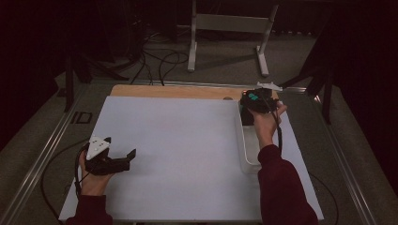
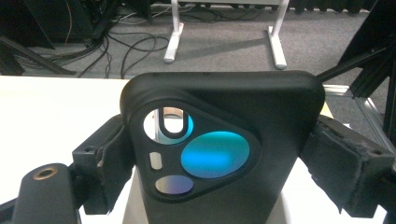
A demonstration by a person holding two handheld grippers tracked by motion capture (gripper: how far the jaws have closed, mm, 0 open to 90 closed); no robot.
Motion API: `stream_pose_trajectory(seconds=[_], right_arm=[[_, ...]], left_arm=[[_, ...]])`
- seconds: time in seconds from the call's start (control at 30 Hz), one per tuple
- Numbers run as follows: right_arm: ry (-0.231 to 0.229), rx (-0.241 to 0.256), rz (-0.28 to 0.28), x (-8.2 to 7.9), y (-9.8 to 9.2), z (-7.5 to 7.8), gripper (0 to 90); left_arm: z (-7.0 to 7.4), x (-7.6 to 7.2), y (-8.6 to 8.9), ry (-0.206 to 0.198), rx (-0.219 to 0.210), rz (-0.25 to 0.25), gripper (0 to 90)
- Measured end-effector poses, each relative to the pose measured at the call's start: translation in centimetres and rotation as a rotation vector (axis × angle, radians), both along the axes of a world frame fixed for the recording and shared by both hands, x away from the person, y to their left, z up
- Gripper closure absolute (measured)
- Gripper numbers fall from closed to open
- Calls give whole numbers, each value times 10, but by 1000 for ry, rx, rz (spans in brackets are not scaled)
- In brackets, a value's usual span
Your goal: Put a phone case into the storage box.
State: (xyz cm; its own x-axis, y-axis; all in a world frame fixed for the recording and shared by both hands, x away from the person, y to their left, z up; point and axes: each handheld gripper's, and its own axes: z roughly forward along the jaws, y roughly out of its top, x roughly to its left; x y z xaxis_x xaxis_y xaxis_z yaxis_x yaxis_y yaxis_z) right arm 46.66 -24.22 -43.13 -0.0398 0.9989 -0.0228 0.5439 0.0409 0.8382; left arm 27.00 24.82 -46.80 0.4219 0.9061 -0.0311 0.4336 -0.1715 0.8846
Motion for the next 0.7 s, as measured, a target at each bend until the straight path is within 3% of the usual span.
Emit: stream_pose_trajectory(seconds=[0.33,0.7], right_arm=[[9,-11,-26,5,4,-6,135],[20,-2,-20,9,3,-9,120]], left_arm=[[0,0,0,0,-1,-2,0],[-1,1,0,3,-2,-1,0]])
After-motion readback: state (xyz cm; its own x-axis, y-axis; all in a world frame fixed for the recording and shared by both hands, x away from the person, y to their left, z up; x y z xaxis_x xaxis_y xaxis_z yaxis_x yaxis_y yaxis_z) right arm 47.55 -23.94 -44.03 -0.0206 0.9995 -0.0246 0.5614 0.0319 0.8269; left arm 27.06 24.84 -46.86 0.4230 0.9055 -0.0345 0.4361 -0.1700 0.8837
